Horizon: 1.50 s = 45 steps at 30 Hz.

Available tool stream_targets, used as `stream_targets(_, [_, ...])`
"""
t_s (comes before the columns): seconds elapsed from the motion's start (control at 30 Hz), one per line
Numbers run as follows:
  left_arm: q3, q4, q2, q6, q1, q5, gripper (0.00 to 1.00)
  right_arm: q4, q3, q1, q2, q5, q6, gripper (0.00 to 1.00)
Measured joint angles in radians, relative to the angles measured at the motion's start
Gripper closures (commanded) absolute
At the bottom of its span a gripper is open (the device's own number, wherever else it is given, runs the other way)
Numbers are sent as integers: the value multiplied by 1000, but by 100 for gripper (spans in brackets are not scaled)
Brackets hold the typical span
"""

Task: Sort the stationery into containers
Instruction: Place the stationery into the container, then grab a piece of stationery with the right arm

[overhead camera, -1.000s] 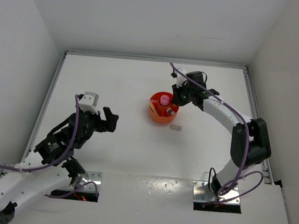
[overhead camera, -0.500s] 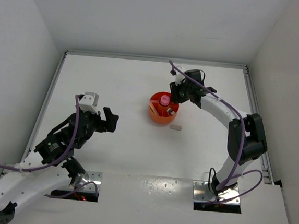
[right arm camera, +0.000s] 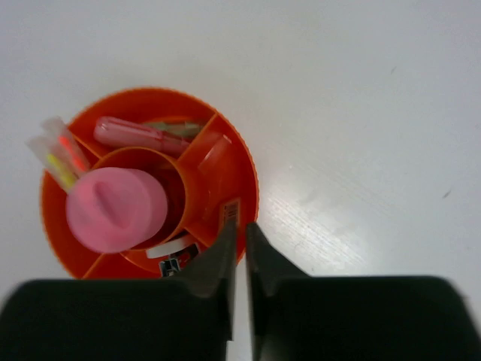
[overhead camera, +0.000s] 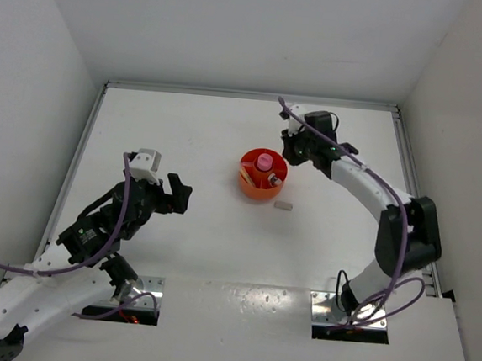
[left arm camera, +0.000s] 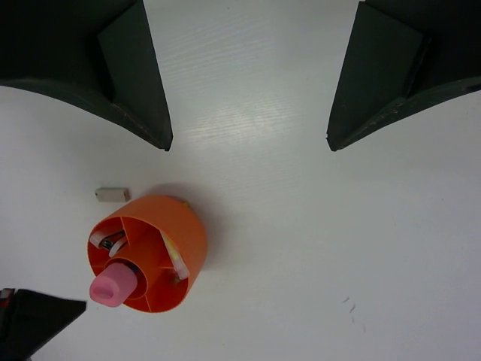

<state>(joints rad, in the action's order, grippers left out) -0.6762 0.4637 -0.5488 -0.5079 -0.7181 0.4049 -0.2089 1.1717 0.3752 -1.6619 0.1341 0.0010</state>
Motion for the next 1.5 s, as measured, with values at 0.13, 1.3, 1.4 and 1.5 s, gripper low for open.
stream_targets(0.13, [0,-1,0,0,0,-1,10,51,-107,-4,210,-11,-65,100])
stream_targets(1.3, [0,-2,0,3,0,-28,10,80,-476,-40,74,233,-805,28])
stream_targets(1.4, [0,-2,0,3,0,-28,10,99,-447,-40,40,232,-797,28])
stream_targets(1.5, [0,-2,0,3,0,-31,10,103,-410,-40,2,233,-788,36])
